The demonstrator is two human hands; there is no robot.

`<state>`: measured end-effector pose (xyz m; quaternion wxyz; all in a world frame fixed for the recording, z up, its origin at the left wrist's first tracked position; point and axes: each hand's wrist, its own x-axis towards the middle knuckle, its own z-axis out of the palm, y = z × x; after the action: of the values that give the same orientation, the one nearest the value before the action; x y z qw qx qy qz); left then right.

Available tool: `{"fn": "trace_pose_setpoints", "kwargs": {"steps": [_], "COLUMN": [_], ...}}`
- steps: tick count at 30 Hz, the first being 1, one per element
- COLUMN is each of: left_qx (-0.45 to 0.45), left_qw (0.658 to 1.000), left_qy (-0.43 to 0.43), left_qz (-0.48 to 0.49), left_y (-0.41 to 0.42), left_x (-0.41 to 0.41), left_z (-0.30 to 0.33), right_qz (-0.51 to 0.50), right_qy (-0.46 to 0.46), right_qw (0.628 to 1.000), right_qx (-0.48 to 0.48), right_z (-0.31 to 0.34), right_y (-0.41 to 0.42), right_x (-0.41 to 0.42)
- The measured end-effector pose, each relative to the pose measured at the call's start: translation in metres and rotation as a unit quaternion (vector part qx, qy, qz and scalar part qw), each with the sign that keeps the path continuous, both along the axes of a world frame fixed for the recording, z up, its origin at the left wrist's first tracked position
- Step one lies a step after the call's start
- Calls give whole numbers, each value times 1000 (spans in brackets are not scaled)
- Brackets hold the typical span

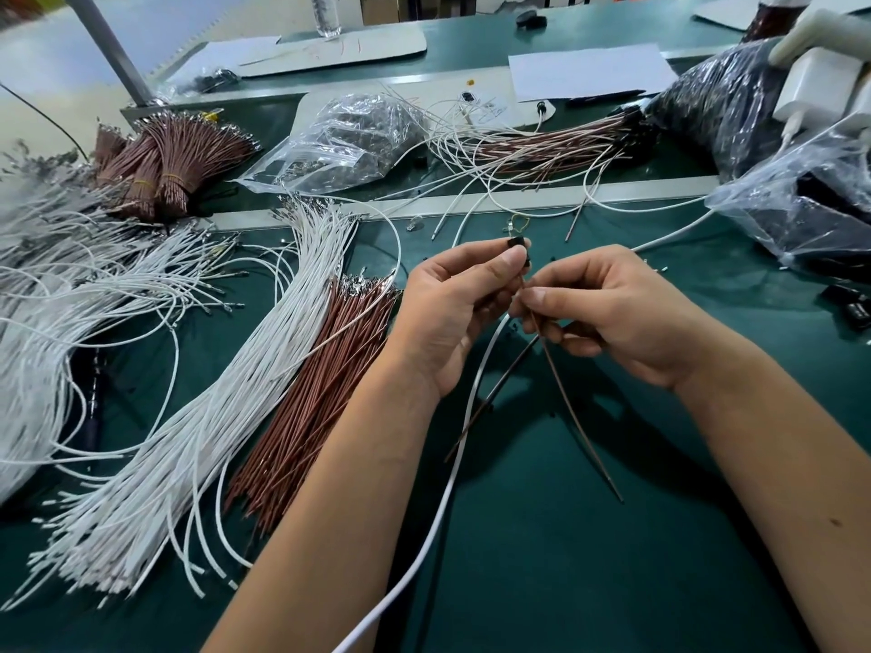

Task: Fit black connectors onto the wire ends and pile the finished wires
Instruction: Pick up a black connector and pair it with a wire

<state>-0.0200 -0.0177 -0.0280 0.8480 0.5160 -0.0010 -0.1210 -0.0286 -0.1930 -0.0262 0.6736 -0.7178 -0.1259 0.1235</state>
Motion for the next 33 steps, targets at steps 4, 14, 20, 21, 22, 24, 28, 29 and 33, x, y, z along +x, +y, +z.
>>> {"fn": "trace_pose_setpoints", "kwargs": {"steps": [4,14,20,21,22,24,28,29,33], "left_qx": [-3,-1,-3,-4,-6,-7,-13,-15,-22], "left_qw": [1000,1000,1000,1000,1000,1000,1000,1000,1000], "left_qy": [4,11,16,18,18,18,19,19,18], "left_qz": [-2,4,8,9,10,12,13,13,8], "left_y": [0,1,1,1,1,2,2,2,4], "left_x": [1,2,1,1,1,1,2,2,3], "left_z": [0,0,2,2,2,2,3,2,2], "right_qz": [-1,-5,-2,-2,-2,-4,-4,-2,3], "right_qy": [2,5,10,10,10,9,3,1,-1], "right_qw": [1000,1000,1000,1000,1000,1000,1000,1000,1000], "right_qx": [-1,-10,-14,-17,-19,-19,-22,-24,-27], "right_z": [2,3,2,3,3,3,3,3,2], "right_y": [1,1,1,1,1,1,0,0,0], "right_x": [-1,-2,-1,-1,-1,-2,-2,-2,-1]}}
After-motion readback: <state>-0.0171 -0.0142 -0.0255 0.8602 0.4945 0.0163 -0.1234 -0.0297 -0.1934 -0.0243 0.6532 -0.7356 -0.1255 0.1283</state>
